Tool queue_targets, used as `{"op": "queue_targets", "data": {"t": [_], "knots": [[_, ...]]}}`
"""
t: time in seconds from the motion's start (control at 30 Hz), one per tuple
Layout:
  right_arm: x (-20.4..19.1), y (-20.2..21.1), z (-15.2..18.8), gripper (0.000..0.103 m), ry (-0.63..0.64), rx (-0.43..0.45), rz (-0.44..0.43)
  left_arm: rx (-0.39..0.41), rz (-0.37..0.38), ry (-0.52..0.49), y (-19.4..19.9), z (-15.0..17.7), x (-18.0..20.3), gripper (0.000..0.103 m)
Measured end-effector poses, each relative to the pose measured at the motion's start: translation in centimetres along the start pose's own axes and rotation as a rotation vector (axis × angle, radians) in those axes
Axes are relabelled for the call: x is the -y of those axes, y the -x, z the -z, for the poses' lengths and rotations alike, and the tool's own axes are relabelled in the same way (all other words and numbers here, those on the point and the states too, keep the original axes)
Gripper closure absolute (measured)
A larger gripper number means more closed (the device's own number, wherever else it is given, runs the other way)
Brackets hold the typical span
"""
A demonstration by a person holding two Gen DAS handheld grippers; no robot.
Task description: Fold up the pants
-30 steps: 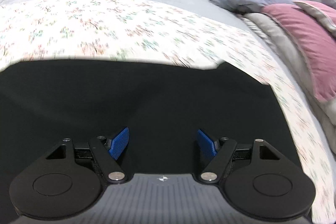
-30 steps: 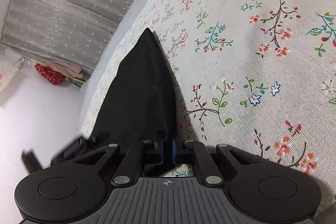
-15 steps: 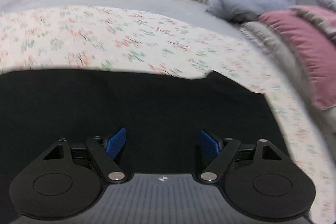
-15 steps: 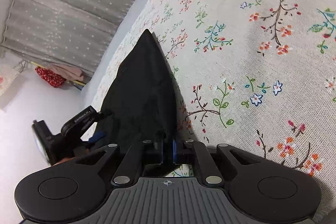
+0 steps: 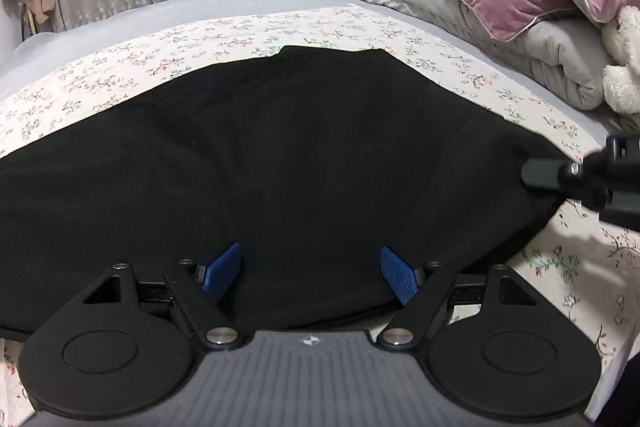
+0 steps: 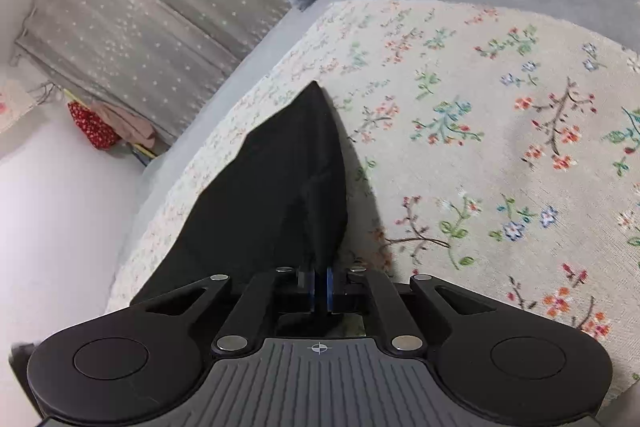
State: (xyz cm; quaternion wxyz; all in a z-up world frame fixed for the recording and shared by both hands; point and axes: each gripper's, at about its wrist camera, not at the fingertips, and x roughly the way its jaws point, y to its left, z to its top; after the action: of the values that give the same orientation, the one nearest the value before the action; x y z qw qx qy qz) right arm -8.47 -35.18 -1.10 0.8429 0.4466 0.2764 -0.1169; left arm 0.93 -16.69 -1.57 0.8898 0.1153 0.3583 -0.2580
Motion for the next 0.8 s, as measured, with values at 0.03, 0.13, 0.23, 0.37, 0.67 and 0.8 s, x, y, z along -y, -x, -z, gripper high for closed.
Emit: {"op": "queue_targets", "data": {"t": [0.03, 0.13, 0.23, 0.37, 0.67, 0.8], "knots": [[-0.4, 0.1, 0.0, 0.097, 0.014, 0.009, -0.001, -0.002, 0.005, 0.002, 0.1, 0.0, -0.2, 0.011], [-1.9, 0.1, 0.2, 0.097, 0.059, 0.041, 0.008, -0.005, 0.026, -0.018, 0.1, 0.1, -0.1, 0.011], [-2.8, 0.0, 0.3, 0.097, 0.085, 0.058, 0.006, -0.017, 0.094, 0.002, 0.5, 0.0, -1.0, 0.011], [-3.7, 0.0, 0.1, 0.098, 0.073, 0.080, 0.003, -0.037, 0.200, 0.045, 1.0, 0.4, -2.5, 0.009], [-7.5, -0.3, 1.2, 0.098, 0.219, 0.144, 0.062, -0.010, 0.280, 0.068, 1.4, 1.4, -2.9, 0.006], [-9.4, -0.3, 1.7, 0.098, 0.307, 0.183, 0.097, -0.025, 0.447, 0.270, 2.2, 0.7, -7.1, 0.006]]}}
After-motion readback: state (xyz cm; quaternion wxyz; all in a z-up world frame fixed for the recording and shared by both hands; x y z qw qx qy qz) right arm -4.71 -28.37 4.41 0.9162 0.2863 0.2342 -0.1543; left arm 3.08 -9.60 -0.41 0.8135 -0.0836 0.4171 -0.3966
